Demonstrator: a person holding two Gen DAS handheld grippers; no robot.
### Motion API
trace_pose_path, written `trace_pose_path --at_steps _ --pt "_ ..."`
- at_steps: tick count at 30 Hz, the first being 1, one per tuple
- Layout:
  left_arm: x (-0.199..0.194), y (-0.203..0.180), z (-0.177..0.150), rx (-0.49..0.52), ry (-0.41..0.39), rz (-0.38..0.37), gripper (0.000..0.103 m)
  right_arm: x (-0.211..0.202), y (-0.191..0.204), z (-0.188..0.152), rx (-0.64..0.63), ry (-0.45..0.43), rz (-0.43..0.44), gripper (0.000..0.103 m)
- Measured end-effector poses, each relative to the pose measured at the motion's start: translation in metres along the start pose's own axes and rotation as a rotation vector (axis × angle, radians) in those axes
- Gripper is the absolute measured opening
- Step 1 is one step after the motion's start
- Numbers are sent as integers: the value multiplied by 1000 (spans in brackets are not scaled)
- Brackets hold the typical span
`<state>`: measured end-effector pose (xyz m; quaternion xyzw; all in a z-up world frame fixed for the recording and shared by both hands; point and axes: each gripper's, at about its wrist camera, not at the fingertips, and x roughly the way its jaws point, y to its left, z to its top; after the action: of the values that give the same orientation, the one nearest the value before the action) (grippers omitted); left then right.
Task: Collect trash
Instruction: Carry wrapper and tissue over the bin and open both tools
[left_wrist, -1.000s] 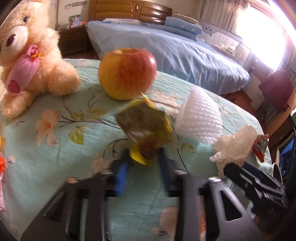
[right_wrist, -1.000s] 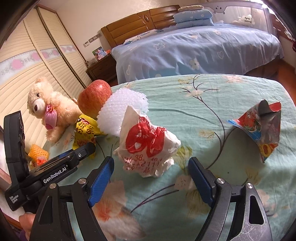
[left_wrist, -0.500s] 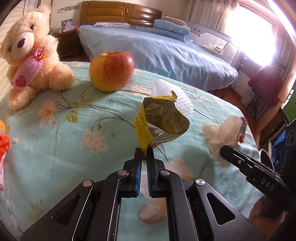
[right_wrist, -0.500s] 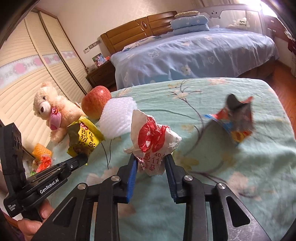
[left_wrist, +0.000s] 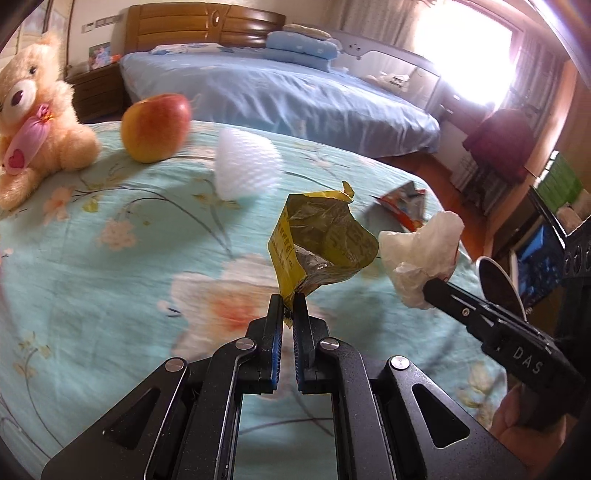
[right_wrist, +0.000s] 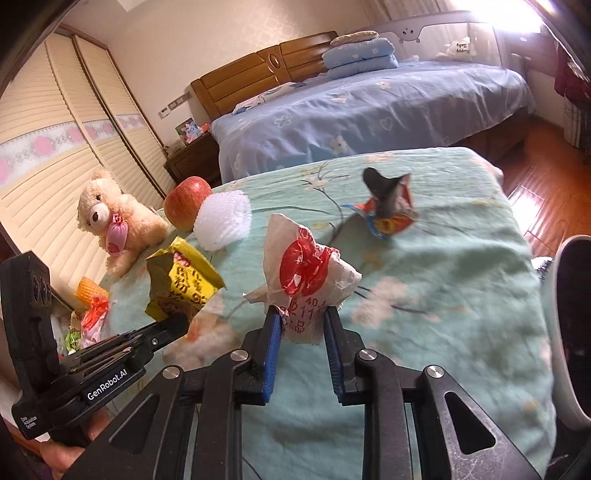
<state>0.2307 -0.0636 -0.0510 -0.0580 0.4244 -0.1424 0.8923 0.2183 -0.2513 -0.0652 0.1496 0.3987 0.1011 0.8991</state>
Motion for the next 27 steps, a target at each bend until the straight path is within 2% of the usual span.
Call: trace_pose_path --at_steps 27 --pt "1 -105 -27 185 53 -128 5 -79 -67 -39 101 -85 -99 20"
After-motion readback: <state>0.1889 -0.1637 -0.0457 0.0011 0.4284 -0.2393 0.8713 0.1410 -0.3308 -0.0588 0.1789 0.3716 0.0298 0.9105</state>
